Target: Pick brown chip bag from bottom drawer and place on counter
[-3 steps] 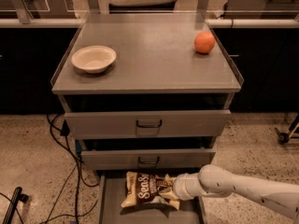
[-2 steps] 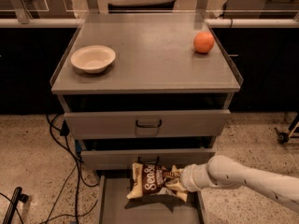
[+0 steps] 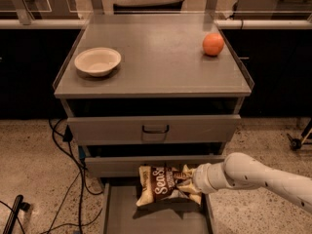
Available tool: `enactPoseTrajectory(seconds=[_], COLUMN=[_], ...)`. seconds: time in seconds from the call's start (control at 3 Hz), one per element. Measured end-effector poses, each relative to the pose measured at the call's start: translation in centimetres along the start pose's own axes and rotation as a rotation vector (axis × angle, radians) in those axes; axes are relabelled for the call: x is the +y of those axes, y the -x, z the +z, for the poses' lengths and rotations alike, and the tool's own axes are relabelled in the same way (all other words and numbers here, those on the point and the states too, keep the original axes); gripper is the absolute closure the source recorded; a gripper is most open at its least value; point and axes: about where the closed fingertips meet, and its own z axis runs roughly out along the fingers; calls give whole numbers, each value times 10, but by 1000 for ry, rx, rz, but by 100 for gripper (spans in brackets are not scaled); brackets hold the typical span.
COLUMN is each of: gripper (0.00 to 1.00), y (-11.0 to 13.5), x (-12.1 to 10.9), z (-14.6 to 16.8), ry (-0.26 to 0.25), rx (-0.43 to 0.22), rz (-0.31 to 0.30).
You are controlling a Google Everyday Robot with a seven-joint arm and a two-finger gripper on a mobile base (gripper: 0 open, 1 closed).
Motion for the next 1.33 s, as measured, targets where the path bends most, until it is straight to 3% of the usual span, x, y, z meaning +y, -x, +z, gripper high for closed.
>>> enactPoseTrajectory(seconds=[0.33,1.0,1.33], gripper=[100,100,100], y=[21,130,158], x=[16,132,136], z=[-35,-158,-216], ry=[-28,-42,-80], rx=[-27,-122,-162], rz=[-64,-460,-564])
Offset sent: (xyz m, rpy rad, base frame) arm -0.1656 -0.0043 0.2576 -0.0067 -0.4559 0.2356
